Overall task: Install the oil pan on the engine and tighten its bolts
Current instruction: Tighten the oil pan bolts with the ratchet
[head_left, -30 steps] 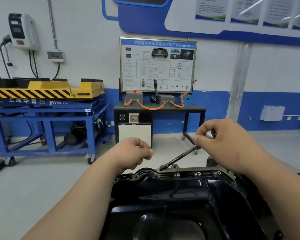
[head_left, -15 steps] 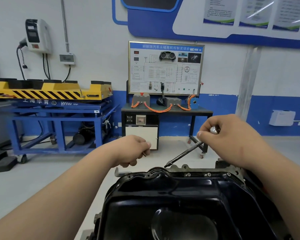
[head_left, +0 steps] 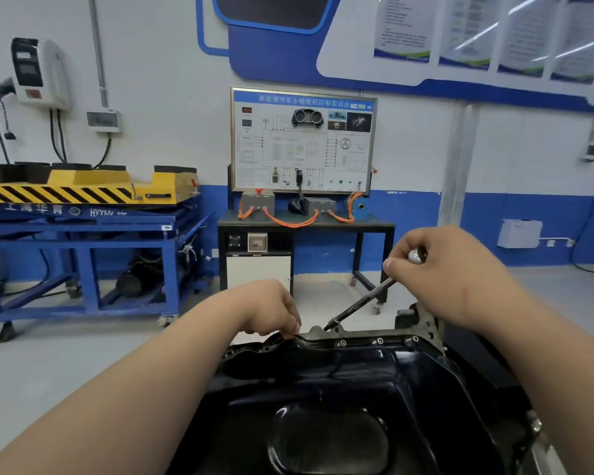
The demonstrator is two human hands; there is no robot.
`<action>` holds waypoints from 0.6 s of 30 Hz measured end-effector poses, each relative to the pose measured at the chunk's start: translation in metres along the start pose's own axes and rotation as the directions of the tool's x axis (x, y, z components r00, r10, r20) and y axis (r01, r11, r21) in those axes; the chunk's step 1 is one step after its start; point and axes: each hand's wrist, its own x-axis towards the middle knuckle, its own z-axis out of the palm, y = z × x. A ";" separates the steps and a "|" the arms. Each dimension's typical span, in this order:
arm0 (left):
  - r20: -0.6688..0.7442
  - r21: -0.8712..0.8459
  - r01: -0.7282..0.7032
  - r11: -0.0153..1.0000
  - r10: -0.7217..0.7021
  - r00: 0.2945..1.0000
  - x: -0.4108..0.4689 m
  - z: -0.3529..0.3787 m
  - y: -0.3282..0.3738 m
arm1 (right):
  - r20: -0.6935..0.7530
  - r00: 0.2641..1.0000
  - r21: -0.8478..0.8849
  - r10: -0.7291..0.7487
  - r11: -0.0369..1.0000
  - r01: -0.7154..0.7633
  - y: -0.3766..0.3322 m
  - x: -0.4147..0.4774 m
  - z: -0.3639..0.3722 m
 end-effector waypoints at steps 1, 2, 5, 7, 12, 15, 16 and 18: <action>0.011 0.001 -0.007 1.000 0.007 1.000 0.002 0.000 0.002 | -0.003 1.000 0.006 0.001 1.000 -0.001 0.002 -0.001 -0.002; 0.022 -0.002 -0.013 1.000 0.013 1.000 0.005 0.002 0.003 | -0.006 1.000 0.011 0.002 1.000 -0.002 0.004 -0.002 -0.003; 0.018 0.022 -0.027 0.999 0.027 0.999 0.010 0.009 0.004 | -0.001 1.000 0.023 0.006 1.000 -0.006 0.009 -0.005 -0.005; 0.002 0.057 -0.032 0.998 0.032 0.999 0.012 0.013 0.005 | 0.001 1.000 0.032 0.008 0.999 -0.008 0.012 -0.007 -0.005; 0.027 0.186 -0.050 0.981 0.046 0.999 0.018 0.021 0.014 | -0.004 1.000 0.054 0.008 0.998 -0.008 0.014 -0.008 -0.003; 0.036 0.283 -0.051 0.958 0.043 0.998 0.021 0.023 0.019 | -0.004 1.000 0.069 0.002 0.998 -0.002 0.016 -0.009 -0.002; 0.040 0.311 -0.055 0.949 0.045 0.998 0.022 0.023 0.021 | -0.004 1.000 0.069 0.001 0.998 0.000 0.016 -0.009 -0.002; 0.057 0.351 -0.068 0.934 0.051 0.997 0.022 0.023 0.022 | -0.004 1.000 0.061 0.001 0.998 -0.001 0.016 -0.010 -0.002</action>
